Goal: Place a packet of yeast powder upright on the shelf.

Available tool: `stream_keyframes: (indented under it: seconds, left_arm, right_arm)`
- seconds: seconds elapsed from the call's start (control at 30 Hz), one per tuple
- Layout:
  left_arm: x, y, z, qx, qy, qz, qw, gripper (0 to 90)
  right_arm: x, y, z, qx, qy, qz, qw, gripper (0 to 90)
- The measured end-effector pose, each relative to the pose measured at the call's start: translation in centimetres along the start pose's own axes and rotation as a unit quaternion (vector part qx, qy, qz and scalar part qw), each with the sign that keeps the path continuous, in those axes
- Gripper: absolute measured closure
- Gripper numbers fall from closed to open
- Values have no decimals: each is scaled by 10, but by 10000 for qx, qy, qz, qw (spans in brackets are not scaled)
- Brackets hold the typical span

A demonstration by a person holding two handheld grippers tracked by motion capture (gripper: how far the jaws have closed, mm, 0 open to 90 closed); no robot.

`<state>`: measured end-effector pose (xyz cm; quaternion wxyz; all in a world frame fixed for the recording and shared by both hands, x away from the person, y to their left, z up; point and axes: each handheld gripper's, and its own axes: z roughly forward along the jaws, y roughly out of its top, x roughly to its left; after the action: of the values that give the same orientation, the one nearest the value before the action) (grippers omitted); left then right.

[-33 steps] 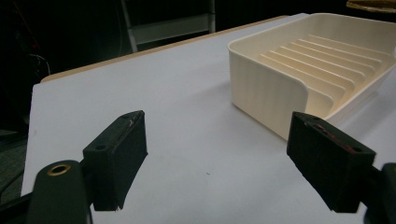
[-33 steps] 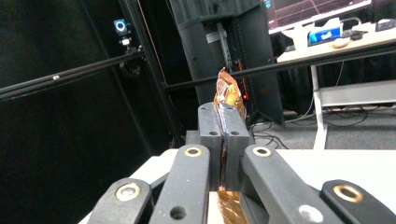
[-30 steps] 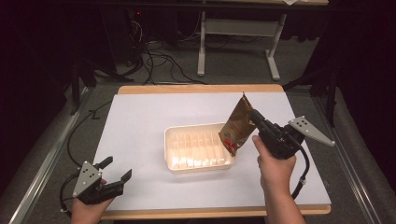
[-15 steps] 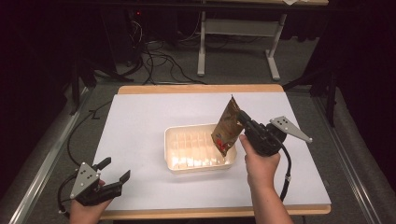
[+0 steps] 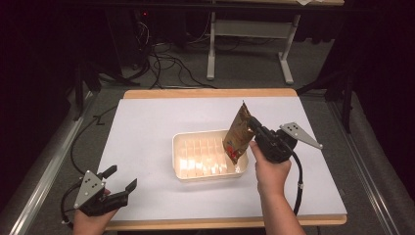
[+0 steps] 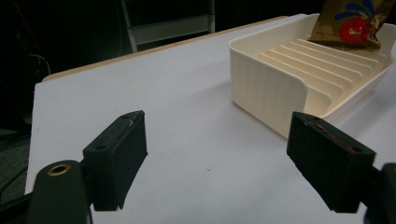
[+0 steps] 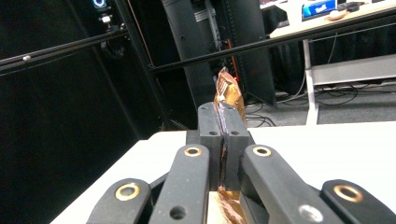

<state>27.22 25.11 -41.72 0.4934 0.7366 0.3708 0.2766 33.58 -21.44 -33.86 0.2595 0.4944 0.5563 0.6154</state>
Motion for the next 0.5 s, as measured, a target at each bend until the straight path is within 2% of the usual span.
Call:
stream_keyframes:
  seconds: [0.17, 0.5]
  left_arm:
    - [1, -1, -1, 9, -14, -12, 10000, 207]
    - [2, -1, -3, 2, -8, -45, 10000, 207]
  right_arm:
    - [5, -2, 5, 8, 64, -25, 10000, 900]
    - [14, -5, 14, 46, 239, 81, 9997, 900]
